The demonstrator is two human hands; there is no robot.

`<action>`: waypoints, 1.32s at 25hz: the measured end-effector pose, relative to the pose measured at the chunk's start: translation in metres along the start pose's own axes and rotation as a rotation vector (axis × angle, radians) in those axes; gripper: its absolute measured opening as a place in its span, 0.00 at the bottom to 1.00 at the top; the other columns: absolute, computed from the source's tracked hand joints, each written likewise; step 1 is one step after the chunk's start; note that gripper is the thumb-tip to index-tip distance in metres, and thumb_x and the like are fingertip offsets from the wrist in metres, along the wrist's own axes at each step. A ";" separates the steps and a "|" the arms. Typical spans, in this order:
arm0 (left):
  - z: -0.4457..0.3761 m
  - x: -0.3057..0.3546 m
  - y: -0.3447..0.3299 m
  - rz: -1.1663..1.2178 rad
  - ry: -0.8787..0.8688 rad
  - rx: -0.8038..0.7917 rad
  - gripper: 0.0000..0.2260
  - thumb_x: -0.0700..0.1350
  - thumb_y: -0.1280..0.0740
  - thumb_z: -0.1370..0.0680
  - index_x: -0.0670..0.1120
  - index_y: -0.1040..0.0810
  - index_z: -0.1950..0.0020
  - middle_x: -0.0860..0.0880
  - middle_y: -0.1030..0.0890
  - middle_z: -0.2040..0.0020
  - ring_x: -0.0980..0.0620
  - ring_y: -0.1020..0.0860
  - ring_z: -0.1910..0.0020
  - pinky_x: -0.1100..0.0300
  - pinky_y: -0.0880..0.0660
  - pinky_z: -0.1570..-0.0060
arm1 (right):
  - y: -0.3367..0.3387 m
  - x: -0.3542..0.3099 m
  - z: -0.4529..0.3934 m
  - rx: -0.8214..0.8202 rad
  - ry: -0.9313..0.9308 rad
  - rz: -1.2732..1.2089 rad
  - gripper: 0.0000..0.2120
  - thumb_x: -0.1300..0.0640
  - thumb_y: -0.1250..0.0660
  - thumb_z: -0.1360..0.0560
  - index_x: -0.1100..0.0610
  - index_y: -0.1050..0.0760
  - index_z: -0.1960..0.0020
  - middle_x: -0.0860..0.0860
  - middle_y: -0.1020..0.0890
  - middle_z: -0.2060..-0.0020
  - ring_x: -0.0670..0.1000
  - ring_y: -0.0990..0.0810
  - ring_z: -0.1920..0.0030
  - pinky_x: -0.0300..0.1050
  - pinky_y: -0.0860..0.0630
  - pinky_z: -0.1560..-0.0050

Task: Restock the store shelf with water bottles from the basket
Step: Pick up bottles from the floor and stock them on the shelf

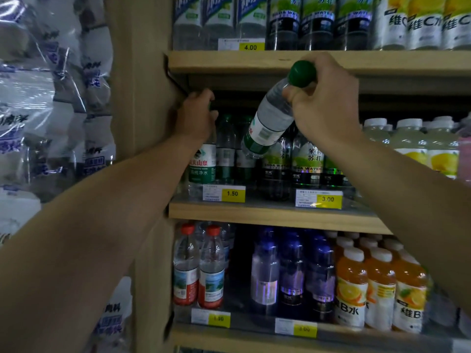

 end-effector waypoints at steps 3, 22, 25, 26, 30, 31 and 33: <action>0.011 -0.008 -0.015 0.011 0.056 -0.128 0.23 0.44 0.31 0.23 0.46 0.30 0.29 0.39 0.37 0.24 0.38 0.33 0.29 0.52 0.31 0.35 | -0.010 0.001 0.001 -0.002 -0.014 -0.001 0.19 0.54 0.30 0.25 0.54 0.27 0.36 0.48 0.22 0.48 0.52 0.22 0.46 0.54 0.25 0.41; 0.073 -0.034 -0.035 -0.217 -0.063 -0.282 0.41 0.39 0.25 0.28 0.54 0.42 0.21 0.41 0.61 0.20 0.34 0.33 0.29 0.45 0.29 0.33 | -0.034 0.001 0.002 -0.003 0.002 0.005 0.20 0.54 0.29 0.25 0.54 0.27 0.34 0.50 0.21 0.43 0.52 0.22 0.42 0.53 0.26 0.38; 0.071 -0.024 -0.035 -0.545 -0.200 -0.298 0.34 0.40 0.32 0.23 0.55 0.43 0.21 0.43 0.60 0.19 0.35 0.56 0.22 0.38 0.50 0.25 | -0.037 0.005 0.003 0.001 -0.007 0.014 0.18 0.53 0.29 0.25 0.55 0.26 0.37 0.49 0.20 0.46 0.53 0.22 0.44 0.52 0.25 0.40; 0.067 -0.023 -0.036 -0.606 -0.202 -0.333 0.31 0.42 0.35 0.21 0.55 0.44 0.21 0.44 0.61 0.19 0.36 0.60 0.22 0.38 0.56 0.25 | -0.037 0.006 0.002 0.007 -0.010 0.011 0.18 0.54 0.29 0.25 0.55 0.26 0.38 0.48 0.21 0.47 0.53 0.21 0.45 0.51 0.25 0.41; 0.061 -0.026 -0.039 -0.770 -0.199 -0.393 0.26 0.49 0.38 0.18 0.53 0.42 0.21 0.43 0.60 0.19 0.37 0.59 0.21 0.36 0.62 0.26 | -0.040 0.011 0.004 -0.013 -0.002 0.012 0.18 0.54 0.29 0.25 0.55 0.26 0.37 0.45 0.24 0.49 0.49 0.23 0.47 0.40 0.28 0.46; 0.062 -0.026 -0.040 -0.786 -0.210 -0.380 0.26 0.49 0.38 0.18 0.53 0.41 0.21 0.42 0.60 0.19 0.36 0.58 0.21 0.36 0.61 0.26 | -0.041 0.012 0.004 -0.020 -0.001 0.014 0.18 0.54 0.29 0.25 0.55 0.26 0.36 0.45 0.23 0.48 0.49 0.23 0.47 0.39 0.29 0.46; 0.063 -0.027 -0.041 -0.784 -0.216 -0.363 0.27 0.48 0.36 0.19 0.52 0.41 0.21 0.41 0.59 0.19 0.35 0.57 0.21 0.36 0.61 0.25 | -0.043 0.015 0.005 -0.022 -0.001 0.011 0.19 0.54 0.29 0.25 0.54 0.27 0.35 0.46 0.23 0.48 0.49 0.23 0.46 0.42 0.27 0.44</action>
Point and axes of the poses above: each hand's wrist, its own z-axis away from the middle knuckle, its own y-axis out of the back of the hand, x = y × z, the point moved 4 cm from there along -z, towards the middle knuckle
